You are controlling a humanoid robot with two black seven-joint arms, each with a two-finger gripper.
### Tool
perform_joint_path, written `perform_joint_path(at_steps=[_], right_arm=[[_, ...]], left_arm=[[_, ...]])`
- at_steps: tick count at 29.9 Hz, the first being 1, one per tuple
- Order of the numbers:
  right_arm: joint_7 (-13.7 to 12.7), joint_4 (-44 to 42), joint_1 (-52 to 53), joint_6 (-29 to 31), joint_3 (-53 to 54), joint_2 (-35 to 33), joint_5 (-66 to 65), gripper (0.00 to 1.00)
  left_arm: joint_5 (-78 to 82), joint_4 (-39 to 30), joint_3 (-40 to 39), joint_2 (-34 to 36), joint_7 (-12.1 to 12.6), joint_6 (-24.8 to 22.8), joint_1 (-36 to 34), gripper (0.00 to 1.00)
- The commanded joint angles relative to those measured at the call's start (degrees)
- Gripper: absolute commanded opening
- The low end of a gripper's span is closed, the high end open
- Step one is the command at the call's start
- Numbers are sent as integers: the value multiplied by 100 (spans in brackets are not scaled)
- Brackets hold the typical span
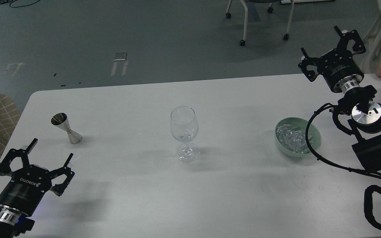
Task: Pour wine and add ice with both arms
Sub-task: 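Lower the left gripper toward the silver jigger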
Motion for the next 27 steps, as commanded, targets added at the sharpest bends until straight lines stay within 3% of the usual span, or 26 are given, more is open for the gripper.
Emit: perform_joint_path(at_steps=[1, 11, 14, 27], right_arm=[[0, -1, -83, 0, 8, -25, 1, 100], [9, -1, -172, -9, -1, -43, -8, 100], [9, 17, -312, -9, 8, -52, -8, 100], [0, 193, -532, -62, -1, -254, -17, 100]], left_arm=[[6, 296, -24, -278, 16, 298, -399, 97], [6, 763, -16, -313, 95, 483, -830, 95], [-29, 939, -51, -348, 235, 720, -1041, 80], [-381, 1843, -86, -1121, 279, 940, -1577, 81]])
